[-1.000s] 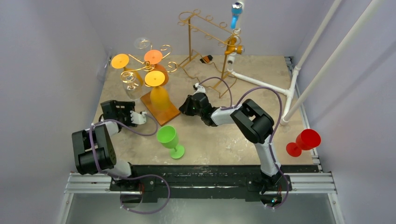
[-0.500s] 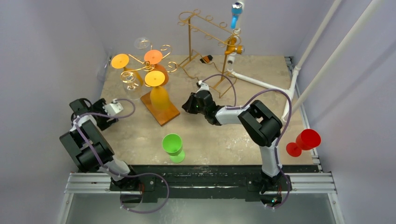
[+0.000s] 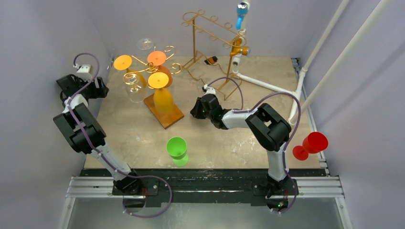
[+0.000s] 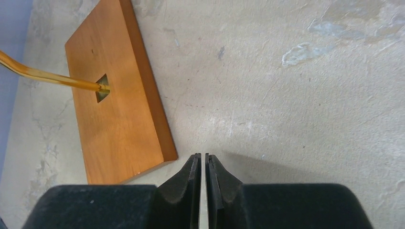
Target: Place the wine glass upside down on the wine glass rack
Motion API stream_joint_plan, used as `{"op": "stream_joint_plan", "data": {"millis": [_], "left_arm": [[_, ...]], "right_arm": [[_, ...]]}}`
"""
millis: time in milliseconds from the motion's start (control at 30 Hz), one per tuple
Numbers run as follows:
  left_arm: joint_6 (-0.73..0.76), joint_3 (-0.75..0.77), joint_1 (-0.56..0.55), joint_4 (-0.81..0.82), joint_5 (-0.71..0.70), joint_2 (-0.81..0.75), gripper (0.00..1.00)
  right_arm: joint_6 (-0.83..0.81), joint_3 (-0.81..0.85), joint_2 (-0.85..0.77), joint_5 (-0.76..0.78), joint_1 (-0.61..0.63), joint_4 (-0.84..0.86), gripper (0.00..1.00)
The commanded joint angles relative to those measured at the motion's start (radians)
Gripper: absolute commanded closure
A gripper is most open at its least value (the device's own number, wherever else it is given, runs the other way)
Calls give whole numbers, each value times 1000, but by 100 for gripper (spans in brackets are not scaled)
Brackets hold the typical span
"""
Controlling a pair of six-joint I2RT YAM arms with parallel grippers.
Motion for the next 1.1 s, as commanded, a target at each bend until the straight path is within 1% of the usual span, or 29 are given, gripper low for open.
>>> {"op": "stream_joint_plan", "data": {"millis": [0,67,133,200,333,400,467,633,767,867,1067], "left_arm": [[-281,60,-94,161,-84,33,26],[-368,58,-116,255,-124,51,26],[-455,91,-128,277,-137,89,27],[-497,121,-142,276,-164,124,28],[-547,108,-153,351,-244,159,30],[-556,99,-152,367,-267,171,32],[-574,59,-152,416,-288,166,34],[-591,-2,-153,476,-341,156,35],[-593,37,-153,453,-357,199,35],[-600,47,-155,473,-375,223,36],[-619,123,-169,478,-404,301,36]], "right_arm": [[-41,-4,-73,41,7,-14,85],[-49,2,-79,47,11,-26,86],[-56,7,-82,52,12,-34,86],[-58,17,-82,56,13,-44,87],[-63,21,-84,57,13,-49,89],[-64,16,-85,59,13,-50,89],[-64,14,-84,60,13,-52,89],[-61,10,-80,42,12,-48,90],[-61,11,-81,41,14,-54,90],[-61,9,-86,40,14,-53,90],[-61,9,-98,45,14,-57,92]]}}
